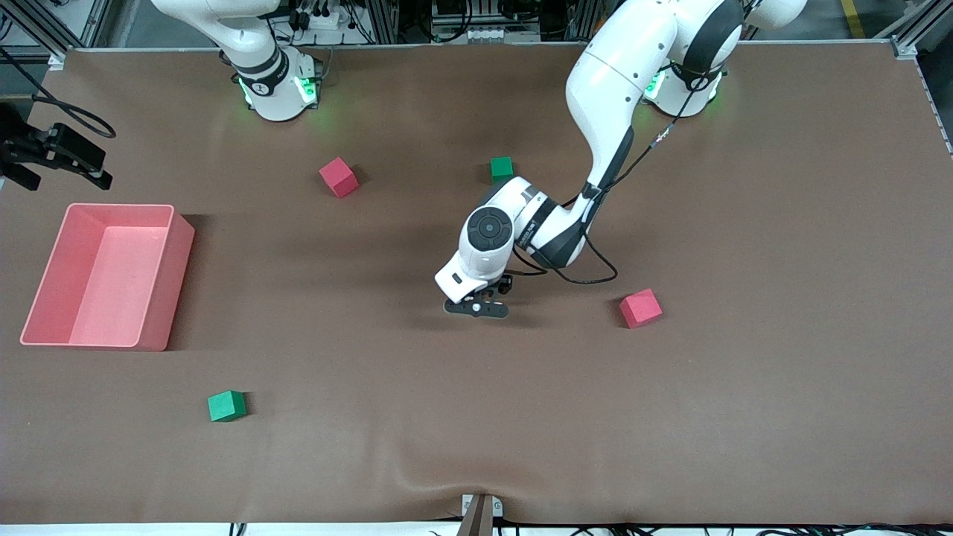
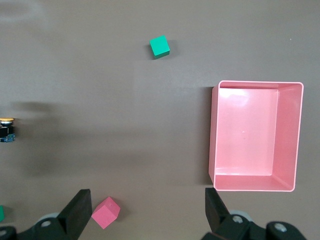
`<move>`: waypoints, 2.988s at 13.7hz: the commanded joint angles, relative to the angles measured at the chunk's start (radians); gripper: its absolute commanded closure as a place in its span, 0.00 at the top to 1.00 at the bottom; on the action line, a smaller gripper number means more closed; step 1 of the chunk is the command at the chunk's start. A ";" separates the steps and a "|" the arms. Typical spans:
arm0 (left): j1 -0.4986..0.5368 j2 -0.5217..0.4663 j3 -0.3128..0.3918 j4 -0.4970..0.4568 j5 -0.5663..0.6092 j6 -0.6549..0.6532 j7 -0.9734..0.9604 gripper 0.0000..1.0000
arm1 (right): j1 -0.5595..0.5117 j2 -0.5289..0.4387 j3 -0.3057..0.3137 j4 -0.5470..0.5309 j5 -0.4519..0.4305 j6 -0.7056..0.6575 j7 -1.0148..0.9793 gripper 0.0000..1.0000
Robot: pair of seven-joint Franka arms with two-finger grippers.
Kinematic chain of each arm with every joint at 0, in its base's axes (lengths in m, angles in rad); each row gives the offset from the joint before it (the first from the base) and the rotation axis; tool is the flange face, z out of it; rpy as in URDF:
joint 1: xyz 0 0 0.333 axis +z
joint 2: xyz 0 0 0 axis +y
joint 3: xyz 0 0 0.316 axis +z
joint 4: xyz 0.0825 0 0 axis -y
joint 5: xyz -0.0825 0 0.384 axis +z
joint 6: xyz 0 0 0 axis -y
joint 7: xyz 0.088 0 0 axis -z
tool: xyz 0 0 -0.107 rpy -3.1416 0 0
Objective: Place and upright button with both arms
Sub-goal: 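Close the left gripper around the button's blue base, then lift the button and turn it cap-up with the left gripper, then lower the button base-first onto the table with the left gripper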
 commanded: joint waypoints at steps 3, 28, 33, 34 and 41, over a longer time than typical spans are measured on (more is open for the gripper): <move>-0.009 0.009 0.005 0.014 -0.021 -0.021 -0.014 0.65 | -0.011 -0.005 -0.002 0.010 -0.012 -0.012 -0.008 1.00; -0.202 -0.079 0.071 0.017 0.554 -0.003 -0.797 0.00 | 0.003 -0.005 0.004 0.019 -0.018 -0.028 -0.010 1.00; -0.219 -0.044 0.065 0.002 1.055 0.006 -1.153 0.00 | -0.005 -0.005 0.001 0.018 -0.017 -0.028 -0.031 1.00; -0.222 -0.022 0.065 0.005 1.135 0.009 -1.218 0.00 | -0.006 -0.005 0.001 0.016 -0.017 -0.029 -0.052 1.00; -0.224 0.085 0.072 0.008 1.553 0.020 -1.418 0.00 | 0.000 -0.005 0.000 0.015 -0.015 -0.029 -0.063 1.00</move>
